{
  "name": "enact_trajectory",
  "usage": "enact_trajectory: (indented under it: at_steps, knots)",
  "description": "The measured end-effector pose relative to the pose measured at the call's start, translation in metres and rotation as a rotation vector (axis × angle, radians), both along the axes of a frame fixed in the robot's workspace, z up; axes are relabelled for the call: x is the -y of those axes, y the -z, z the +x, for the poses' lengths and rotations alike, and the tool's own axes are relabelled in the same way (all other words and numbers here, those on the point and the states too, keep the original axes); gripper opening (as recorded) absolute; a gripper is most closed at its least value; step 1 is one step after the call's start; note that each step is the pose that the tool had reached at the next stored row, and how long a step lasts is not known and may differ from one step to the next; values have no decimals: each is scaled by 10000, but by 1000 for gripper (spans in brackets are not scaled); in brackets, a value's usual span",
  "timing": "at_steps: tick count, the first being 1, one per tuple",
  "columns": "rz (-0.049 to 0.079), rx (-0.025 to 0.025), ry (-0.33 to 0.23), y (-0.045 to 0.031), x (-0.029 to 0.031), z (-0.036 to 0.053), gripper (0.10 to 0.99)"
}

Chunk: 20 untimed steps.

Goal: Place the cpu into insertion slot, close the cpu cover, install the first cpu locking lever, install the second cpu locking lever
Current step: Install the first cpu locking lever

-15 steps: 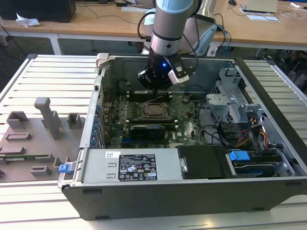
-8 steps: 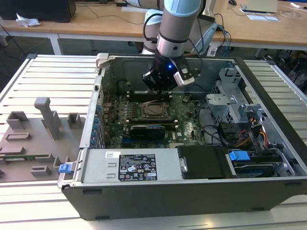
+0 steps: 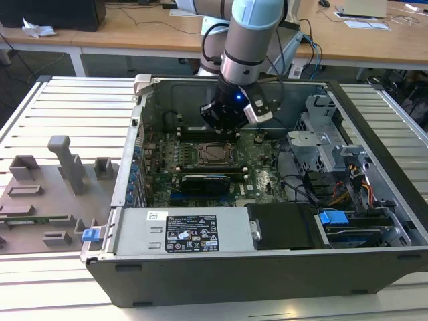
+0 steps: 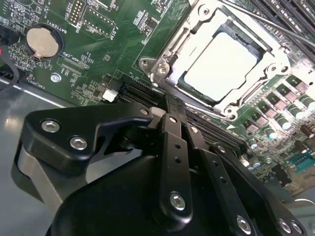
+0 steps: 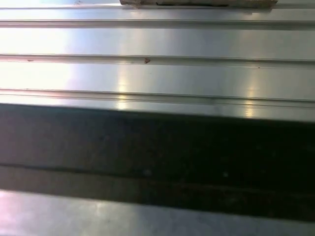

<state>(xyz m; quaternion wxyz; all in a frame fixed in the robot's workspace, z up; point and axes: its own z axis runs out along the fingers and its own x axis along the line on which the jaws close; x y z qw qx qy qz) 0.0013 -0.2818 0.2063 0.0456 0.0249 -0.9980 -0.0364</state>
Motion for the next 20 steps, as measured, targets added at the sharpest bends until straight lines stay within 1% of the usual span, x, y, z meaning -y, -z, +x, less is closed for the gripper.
enact_trajectory:
  at_steps: [4, 8, 11, 14, 16, 17, 18, 19, 20]
  knots:
    - [-5, -16, -1, 25, 11, 19, 106]
    - [10, -9, 0, 42, 28, 24, 106]
    - [-2, -20, 0, 52, 30, 31, 106]
    - [-3, -23, 0, 54, 19, 37, 106]
    - [7, -20, -2, 35, 17, 39, 106]
    - [2, -21, -2, 11, 18, 38, 106]
    - [-3, -21, -2, -29, 18, 38, 106]
    - [-51, -14, 1, -47, 23, 34, 106]
    - [-123, -10, 0, -49, 27, 32, 106]
